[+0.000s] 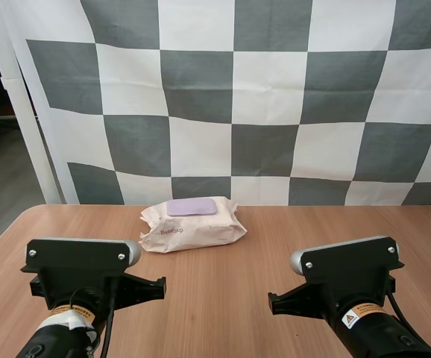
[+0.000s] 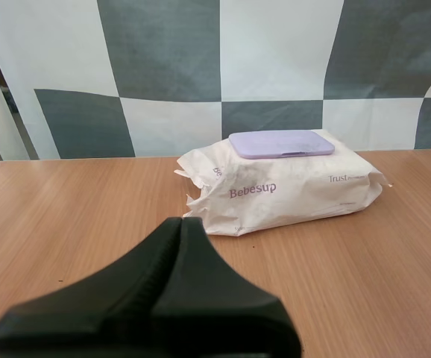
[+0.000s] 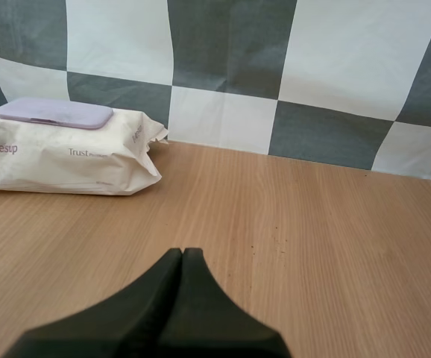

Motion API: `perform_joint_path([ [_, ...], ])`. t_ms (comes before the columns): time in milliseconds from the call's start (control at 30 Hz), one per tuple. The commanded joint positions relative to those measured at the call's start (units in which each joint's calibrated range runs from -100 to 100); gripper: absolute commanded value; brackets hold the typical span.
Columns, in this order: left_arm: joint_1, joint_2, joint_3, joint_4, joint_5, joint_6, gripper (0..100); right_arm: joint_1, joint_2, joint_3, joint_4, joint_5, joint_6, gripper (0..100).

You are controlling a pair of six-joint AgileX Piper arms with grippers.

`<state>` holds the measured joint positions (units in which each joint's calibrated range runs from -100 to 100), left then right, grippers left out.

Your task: Open the wet wipes lid

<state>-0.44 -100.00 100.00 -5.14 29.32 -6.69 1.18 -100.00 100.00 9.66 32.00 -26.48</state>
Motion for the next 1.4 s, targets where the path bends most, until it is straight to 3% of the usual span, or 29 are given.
perform_joint_path([
  [0,-0.05,0.0,0.0,0.0,0.0,0.0,0,-1.8,0.0,0.0,-8.7,-0.3,15.7,0],
  [1167,-0.05,0.0,0.0,0.0,0.0,0.0,0,-1.8,0.0,0.0,-8.7,-0.3,15.7,0],
  [1367,-0.05,0.0,0.0,-1.9,0.0,-0.3,0,-1.8,0.0,0.0,-10.2,-4.6,15.7,0],
])
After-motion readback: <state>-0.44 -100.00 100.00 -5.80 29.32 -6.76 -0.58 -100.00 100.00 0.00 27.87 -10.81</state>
